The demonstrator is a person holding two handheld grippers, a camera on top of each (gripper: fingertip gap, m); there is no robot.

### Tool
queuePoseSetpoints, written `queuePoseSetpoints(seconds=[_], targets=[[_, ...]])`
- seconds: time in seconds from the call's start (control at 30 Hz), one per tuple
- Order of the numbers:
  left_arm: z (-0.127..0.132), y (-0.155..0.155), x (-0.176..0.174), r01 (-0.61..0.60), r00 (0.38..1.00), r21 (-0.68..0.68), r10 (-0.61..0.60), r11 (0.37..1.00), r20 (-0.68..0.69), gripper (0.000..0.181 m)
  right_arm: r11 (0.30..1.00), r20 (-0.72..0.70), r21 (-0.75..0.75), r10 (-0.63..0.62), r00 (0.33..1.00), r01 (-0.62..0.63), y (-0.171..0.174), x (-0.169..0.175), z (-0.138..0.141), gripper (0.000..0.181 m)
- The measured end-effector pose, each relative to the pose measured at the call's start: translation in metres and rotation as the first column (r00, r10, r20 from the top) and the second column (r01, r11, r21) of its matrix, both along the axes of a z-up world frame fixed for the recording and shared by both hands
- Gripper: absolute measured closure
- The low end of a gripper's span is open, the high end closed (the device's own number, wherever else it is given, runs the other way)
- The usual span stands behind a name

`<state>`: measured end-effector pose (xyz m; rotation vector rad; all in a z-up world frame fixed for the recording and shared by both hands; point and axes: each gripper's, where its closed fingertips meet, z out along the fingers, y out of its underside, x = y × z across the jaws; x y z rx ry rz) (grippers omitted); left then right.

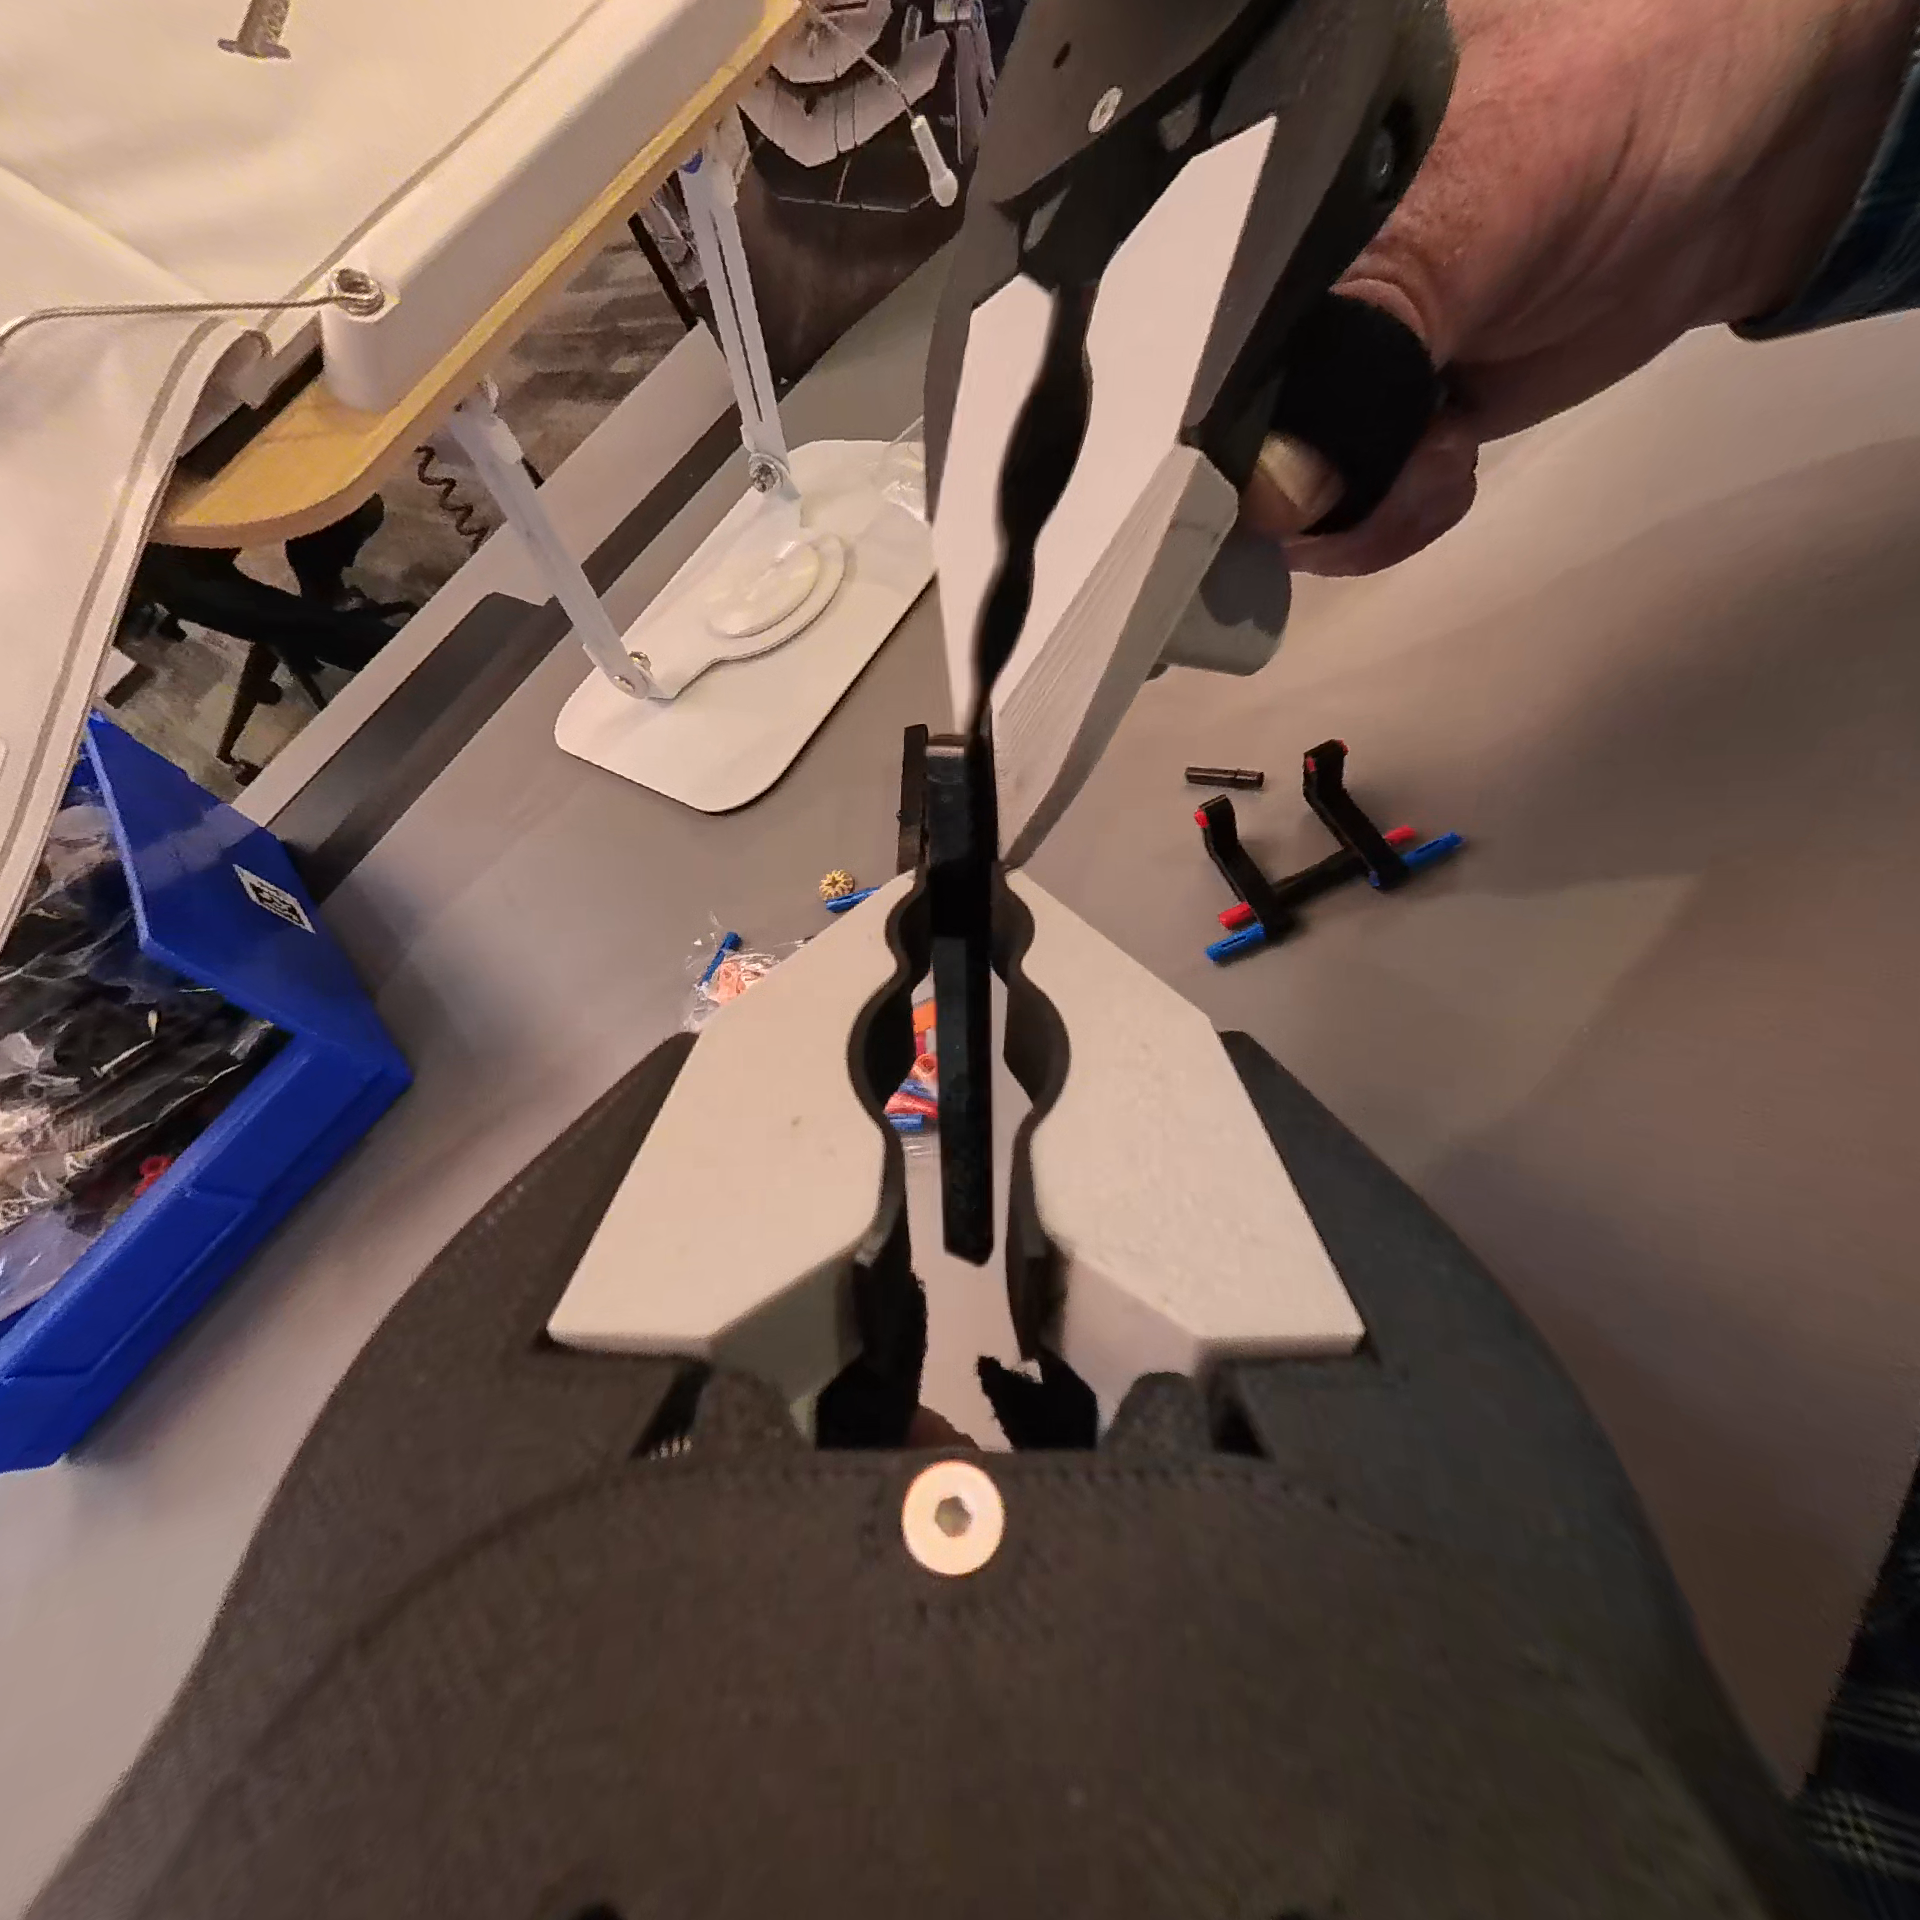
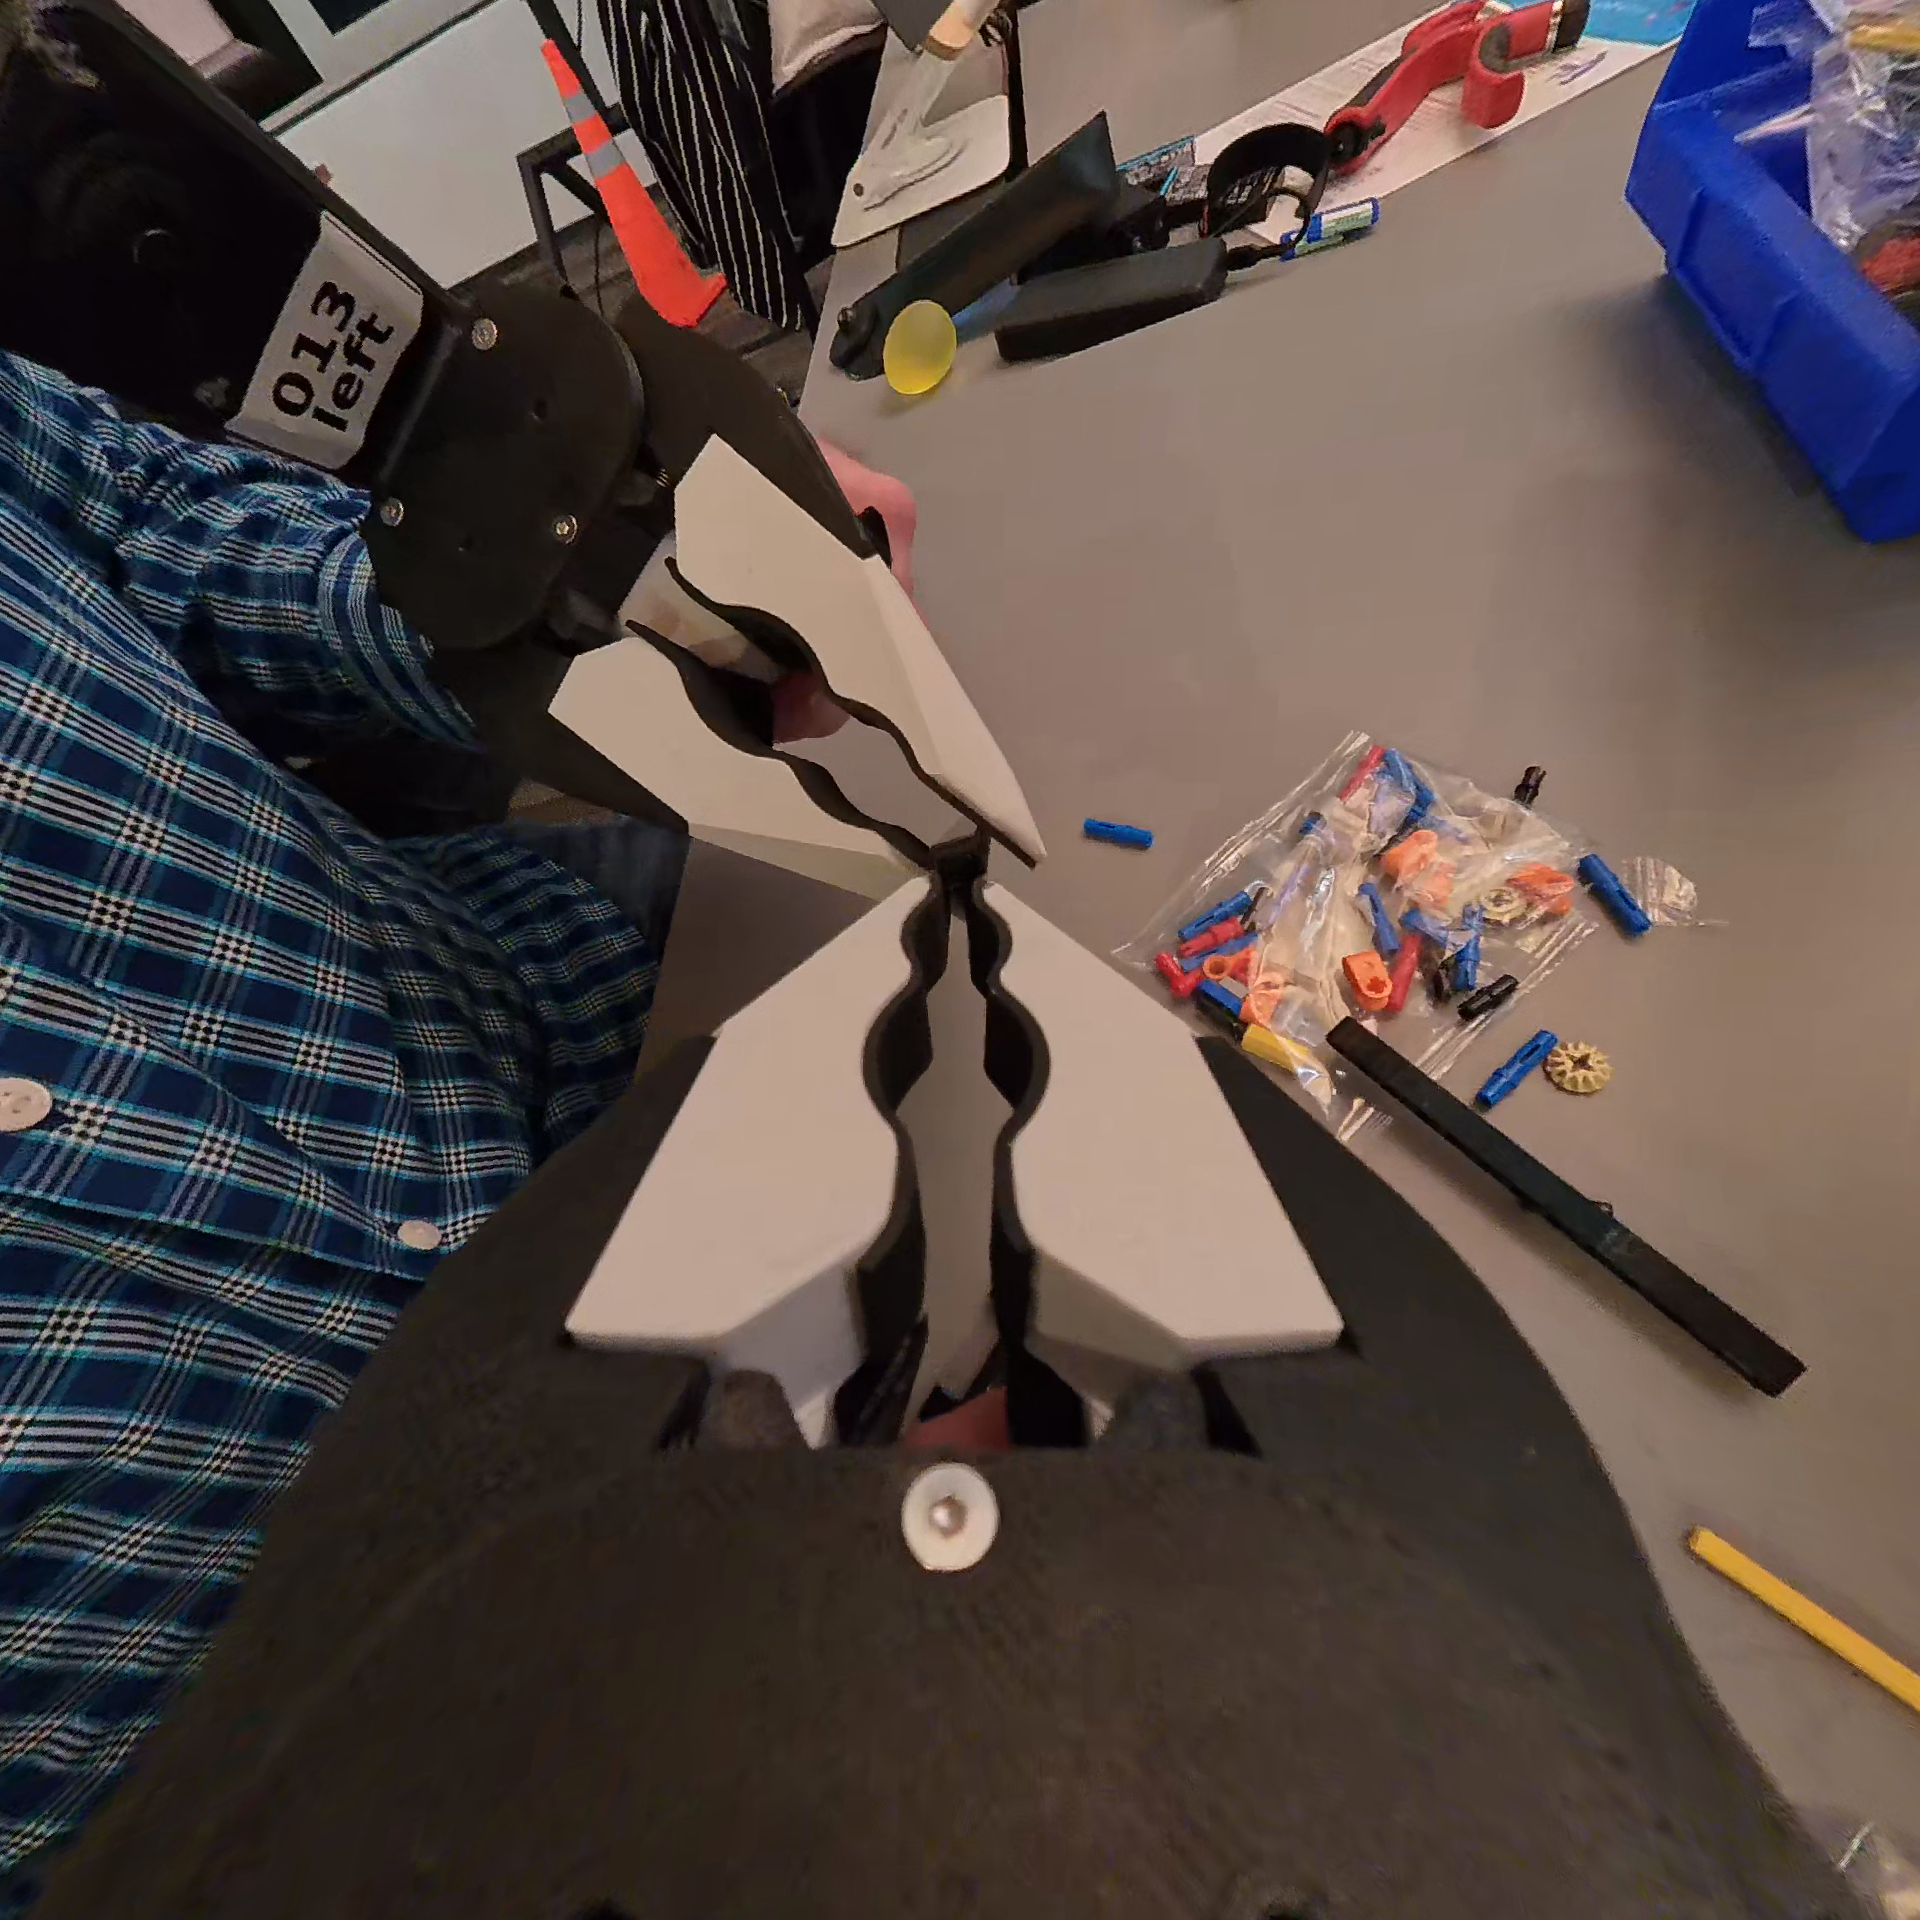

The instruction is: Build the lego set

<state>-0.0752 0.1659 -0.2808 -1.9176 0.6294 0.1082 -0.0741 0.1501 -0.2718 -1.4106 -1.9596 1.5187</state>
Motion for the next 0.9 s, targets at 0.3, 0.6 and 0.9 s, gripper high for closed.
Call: queuePoseSetpoints(seconds=[0.3, 0.6, 0.9], targets=[[0.001, 0.002, -0.003, -0.012, 1.0, 0.013, 0.011, 1.0, 0.026, 0.174, 0.998, -0.015, -0.052, -0.04, 0.999, 0.039, 0.003, -0.006, 0.004, 0.162], [-0.001, 0.005, -0.001, -0.016, 0.999, 0.011, 0.016, 1.0, 0.032, 0.174, 0.997, -0.041, -0.042, -0.062, 0.997, 0.061, 0.007, -0.007, 0.008, 0.171], [0.012, 0.007, -0.004, -0.038, 0.991, 0.039, 0.033, 0.999, 0.131, 0.174, 0.994, -0.063, -0.058, -0.099, 0.993, 0.095, 0.016, -0.007, 0.018, 0.159]])
